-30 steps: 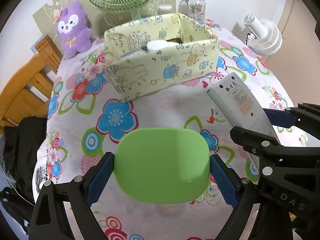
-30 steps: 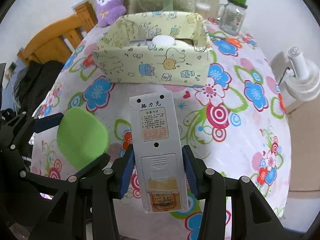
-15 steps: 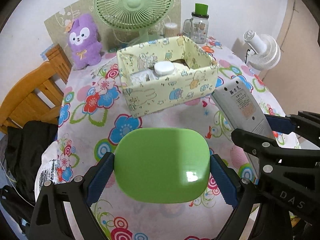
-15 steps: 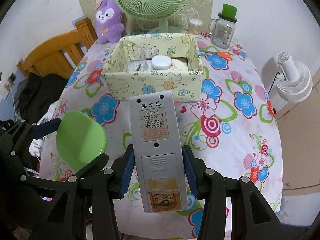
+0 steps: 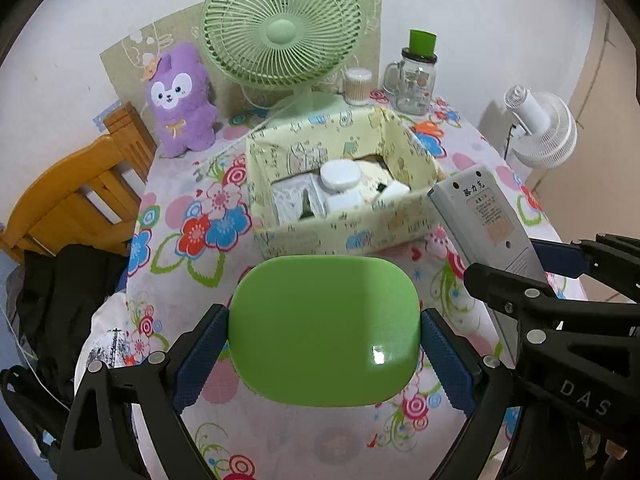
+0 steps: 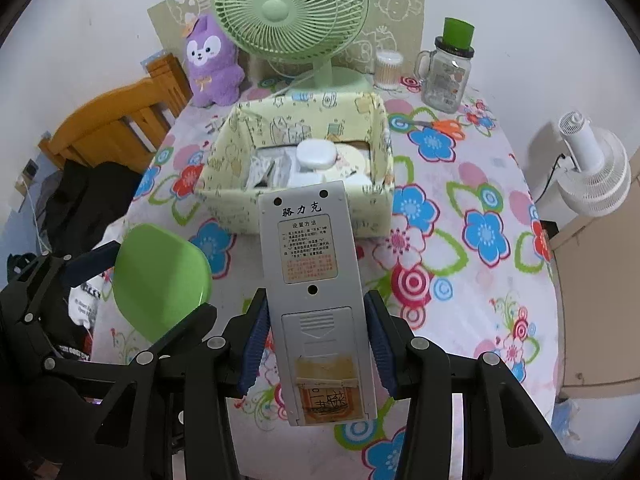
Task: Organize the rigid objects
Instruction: 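Carry the green lid over the basket with the left tool while the right carries the white box, then lower and release the green lid into the basket with the left tool while the right releases the white box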
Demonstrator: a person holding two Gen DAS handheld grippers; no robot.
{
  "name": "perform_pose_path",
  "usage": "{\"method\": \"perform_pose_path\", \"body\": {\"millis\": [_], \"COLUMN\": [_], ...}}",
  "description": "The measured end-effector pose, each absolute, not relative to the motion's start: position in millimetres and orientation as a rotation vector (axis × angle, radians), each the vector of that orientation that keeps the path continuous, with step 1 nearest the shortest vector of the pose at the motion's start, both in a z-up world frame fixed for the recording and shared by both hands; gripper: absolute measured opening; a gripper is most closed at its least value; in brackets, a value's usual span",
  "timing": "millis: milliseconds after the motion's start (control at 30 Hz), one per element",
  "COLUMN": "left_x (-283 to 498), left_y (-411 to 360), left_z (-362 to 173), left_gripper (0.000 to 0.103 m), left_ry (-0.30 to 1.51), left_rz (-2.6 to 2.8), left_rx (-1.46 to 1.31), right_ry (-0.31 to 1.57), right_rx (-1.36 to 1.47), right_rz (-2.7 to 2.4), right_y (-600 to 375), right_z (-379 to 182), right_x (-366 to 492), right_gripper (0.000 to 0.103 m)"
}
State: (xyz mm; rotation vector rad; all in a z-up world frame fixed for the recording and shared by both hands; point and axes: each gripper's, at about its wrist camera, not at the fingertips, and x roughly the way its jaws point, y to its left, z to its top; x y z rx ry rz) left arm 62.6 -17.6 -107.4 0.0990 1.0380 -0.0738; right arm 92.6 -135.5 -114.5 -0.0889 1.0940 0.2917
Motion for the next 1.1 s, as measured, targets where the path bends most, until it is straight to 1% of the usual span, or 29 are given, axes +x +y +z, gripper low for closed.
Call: {"method": "perform_pose_path", "body": {"millis": [467, 900, 1100], "left_x": [109.9, 153.8, 173.6], "left_y": [-19.5, -15.6, -9.7], "left_z": [-97.0, -100.5, -109.3], "left_gripper": [0.095, 0.095, 0.095], "left_ry": [1.023, 1.02, 1.033], "left_rz": [-0.01, 0.031, 0.052], "left_rx": [0.073, 0.074, 0.067], "right_ry": [1.077, 1.079, 1.092], "right_rx": [-0.11, -0.113, -0.114], "right_rz": [0.353, 0.385, 0.397], "right_y": [-137.3, -132.5, -126.0], "right_z": [-101.2, -103.5, -113.0], "right_x": [149.0, 201.9, 225.3], "right_gripper": [0.049, 0.05, 0.05]}}
